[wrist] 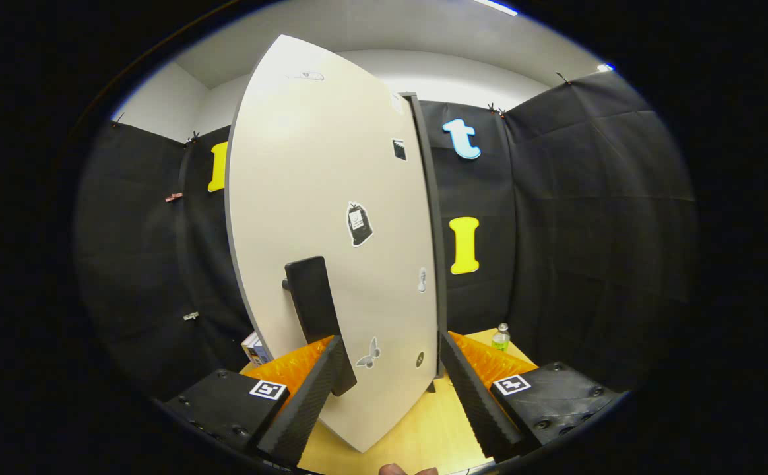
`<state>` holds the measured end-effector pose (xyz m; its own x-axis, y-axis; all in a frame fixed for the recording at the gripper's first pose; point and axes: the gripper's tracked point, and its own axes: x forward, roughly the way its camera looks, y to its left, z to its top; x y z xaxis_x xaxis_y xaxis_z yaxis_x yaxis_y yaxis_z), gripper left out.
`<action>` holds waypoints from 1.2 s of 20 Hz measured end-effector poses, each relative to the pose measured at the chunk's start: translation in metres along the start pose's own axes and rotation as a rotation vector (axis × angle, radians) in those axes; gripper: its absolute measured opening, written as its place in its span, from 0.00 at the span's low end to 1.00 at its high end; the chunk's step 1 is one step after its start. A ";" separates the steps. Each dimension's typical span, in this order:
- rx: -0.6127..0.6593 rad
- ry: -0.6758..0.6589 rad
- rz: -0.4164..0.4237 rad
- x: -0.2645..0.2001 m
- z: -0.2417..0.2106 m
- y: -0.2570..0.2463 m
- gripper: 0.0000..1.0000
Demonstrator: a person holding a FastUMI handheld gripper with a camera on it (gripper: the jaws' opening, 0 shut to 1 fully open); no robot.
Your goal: Open the shoe cabinet door, grab the shoes and put them into the shoe cabinet, then close the shoe cabinet door.
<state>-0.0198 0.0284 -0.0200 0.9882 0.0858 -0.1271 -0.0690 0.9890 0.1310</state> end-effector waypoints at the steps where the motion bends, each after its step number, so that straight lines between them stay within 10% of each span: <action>1: 0.006 0.002 0.014 0.006 -0.002 0.010 0.98; 24: -0.028 -0.022 -0.002 0.046 0.007 0.021 0.98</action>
<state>0.0248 0.0521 -0.0158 0.9910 0.0815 -0.1060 -0.0706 0.9922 0.1027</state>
